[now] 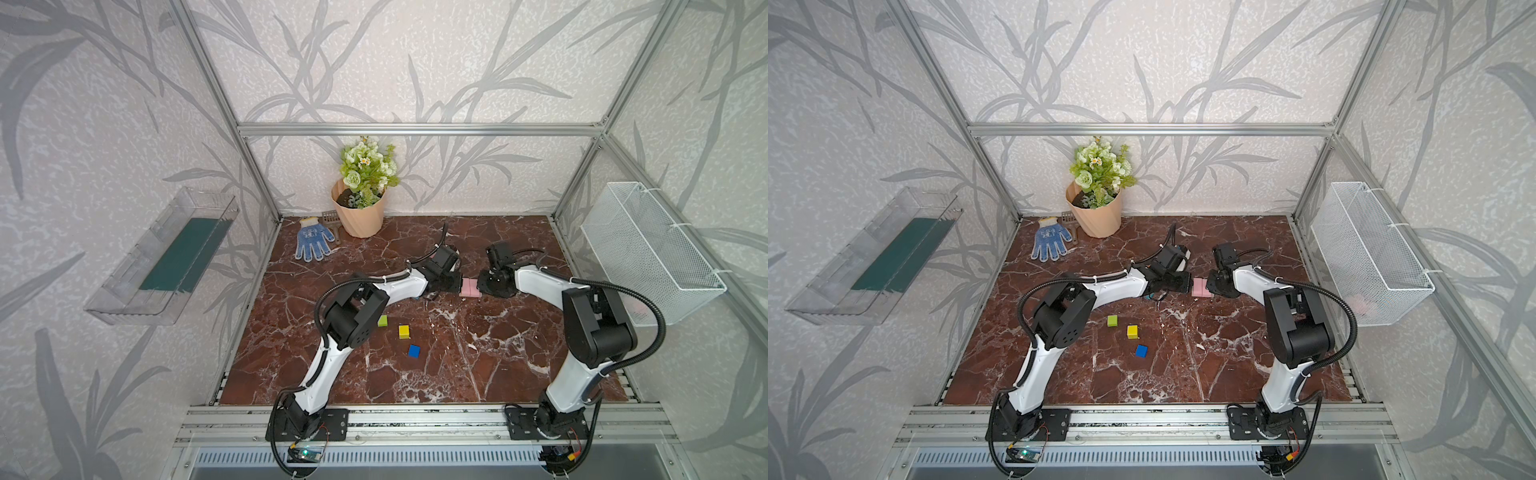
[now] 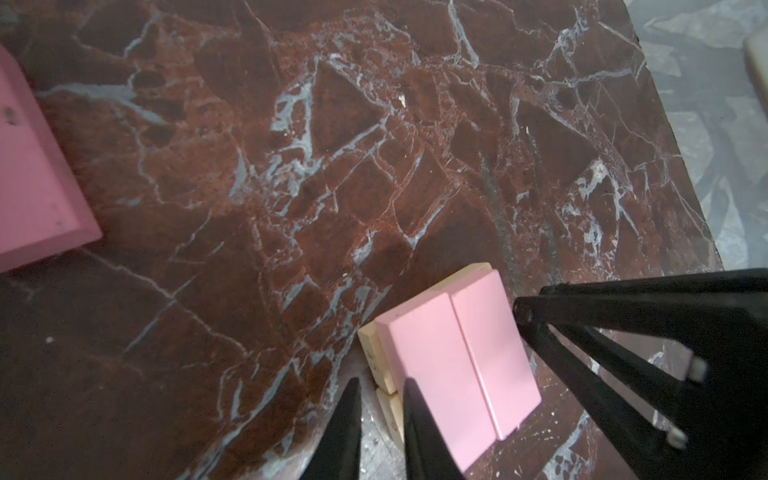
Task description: Build the wood block tower
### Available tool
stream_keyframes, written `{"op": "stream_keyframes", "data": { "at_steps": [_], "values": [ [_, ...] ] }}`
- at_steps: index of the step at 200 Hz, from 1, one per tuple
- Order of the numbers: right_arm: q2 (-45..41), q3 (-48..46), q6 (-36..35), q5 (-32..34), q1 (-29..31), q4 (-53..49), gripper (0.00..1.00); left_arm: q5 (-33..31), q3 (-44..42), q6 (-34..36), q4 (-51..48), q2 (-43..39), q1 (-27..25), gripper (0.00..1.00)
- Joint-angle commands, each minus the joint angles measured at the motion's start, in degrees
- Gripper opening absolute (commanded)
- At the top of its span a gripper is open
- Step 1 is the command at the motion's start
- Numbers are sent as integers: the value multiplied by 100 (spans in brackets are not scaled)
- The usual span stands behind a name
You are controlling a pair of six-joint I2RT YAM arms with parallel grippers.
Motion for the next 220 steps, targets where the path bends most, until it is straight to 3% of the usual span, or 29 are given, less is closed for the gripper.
{"op": "stream_keyframes", "data": {
  "at_steps": [1,220],
  "values": [
    [-84,40,-30,-22,-5,-60,28,29,215,-61,11,61,-38,22],
    [82,225,-47,-72,-5,-76,28,36,392,-94,-40,224,-69,22]
  ]
}}
